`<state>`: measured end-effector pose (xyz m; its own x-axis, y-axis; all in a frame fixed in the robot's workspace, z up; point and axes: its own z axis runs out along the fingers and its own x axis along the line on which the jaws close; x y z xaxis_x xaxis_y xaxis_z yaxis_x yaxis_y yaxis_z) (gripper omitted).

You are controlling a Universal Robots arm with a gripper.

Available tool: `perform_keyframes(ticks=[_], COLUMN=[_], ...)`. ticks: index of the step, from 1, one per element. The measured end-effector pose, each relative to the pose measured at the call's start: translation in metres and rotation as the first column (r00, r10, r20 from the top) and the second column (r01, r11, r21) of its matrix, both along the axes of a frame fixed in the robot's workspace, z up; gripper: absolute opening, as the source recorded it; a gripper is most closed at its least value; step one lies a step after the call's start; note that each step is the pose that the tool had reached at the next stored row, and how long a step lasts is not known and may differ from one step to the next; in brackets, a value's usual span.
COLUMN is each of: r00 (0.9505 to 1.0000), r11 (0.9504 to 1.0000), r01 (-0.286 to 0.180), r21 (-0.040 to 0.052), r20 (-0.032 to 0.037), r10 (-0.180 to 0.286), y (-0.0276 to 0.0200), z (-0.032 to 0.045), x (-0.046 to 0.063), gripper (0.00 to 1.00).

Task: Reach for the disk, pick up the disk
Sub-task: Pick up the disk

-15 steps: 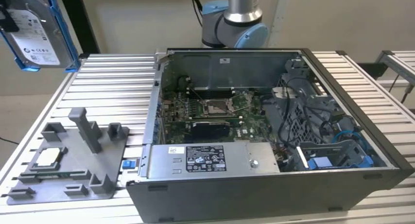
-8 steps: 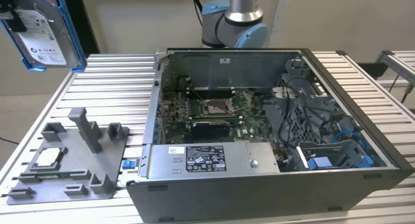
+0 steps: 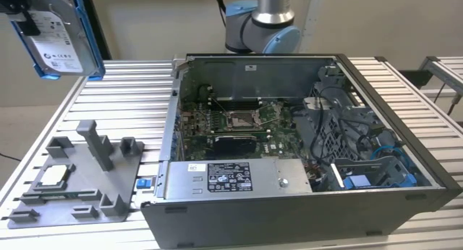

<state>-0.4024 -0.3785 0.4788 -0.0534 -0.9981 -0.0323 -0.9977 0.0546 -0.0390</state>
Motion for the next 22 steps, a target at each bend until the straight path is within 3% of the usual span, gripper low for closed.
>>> perform_keyframes(ticks=[22], r00=[1.0000], r11=[1.0000], r01=[0.000], r21=[0.0000], r20=[-0.0006], r10=[0.000], y=[0.0000], z=[0.0000], x=[0.042], gripper=[0.00])
